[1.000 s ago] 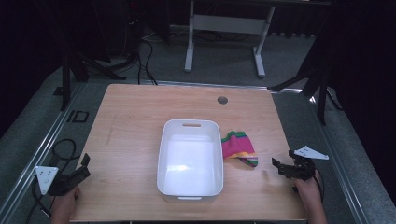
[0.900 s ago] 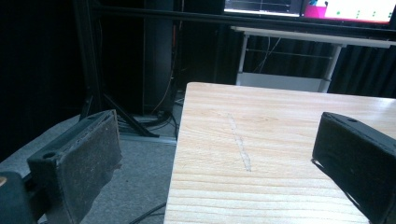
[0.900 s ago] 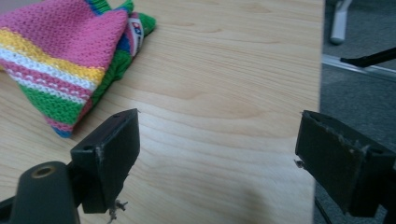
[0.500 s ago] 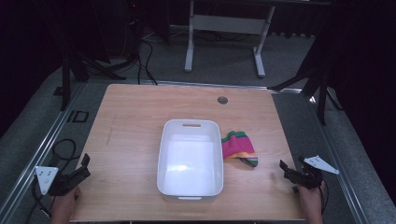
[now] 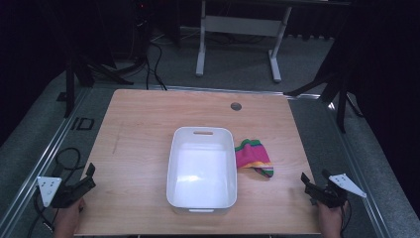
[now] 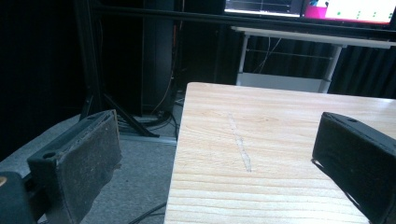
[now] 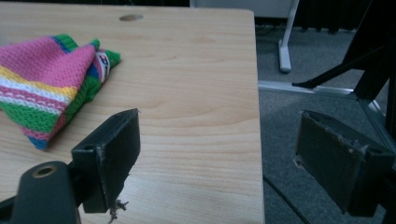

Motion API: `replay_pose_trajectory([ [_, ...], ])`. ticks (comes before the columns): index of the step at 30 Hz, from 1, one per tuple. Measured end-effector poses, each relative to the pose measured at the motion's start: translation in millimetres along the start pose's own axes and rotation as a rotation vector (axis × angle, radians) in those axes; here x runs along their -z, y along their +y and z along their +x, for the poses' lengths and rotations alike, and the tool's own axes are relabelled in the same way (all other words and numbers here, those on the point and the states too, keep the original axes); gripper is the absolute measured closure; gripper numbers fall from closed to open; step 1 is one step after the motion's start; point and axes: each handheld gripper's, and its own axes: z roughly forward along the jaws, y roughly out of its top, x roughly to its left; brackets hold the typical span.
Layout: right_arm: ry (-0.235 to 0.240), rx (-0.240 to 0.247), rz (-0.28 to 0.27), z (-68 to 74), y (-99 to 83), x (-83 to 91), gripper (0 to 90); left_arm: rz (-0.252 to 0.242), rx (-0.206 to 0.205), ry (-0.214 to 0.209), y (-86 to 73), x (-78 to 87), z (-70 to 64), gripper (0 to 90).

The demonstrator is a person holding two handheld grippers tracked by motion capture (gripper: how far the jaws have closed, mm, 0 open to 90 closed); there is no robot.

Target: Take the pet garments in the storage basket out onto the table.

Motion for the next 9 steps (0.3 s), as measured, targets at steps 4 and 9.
replay_pose_trajectory([
  [4,-0.002,-0.015,-0.005,-0.8,-2.0,2.5,14.2,0.000,-0.002,0.001,0.0,0.1,0.0,1.8],
  [9,-0.001,-0.005,0.006,0.2,-1.8,2.3,14.4,0.000,-0.004,0.001,0.0,0.1,-0.3,1.8],
])
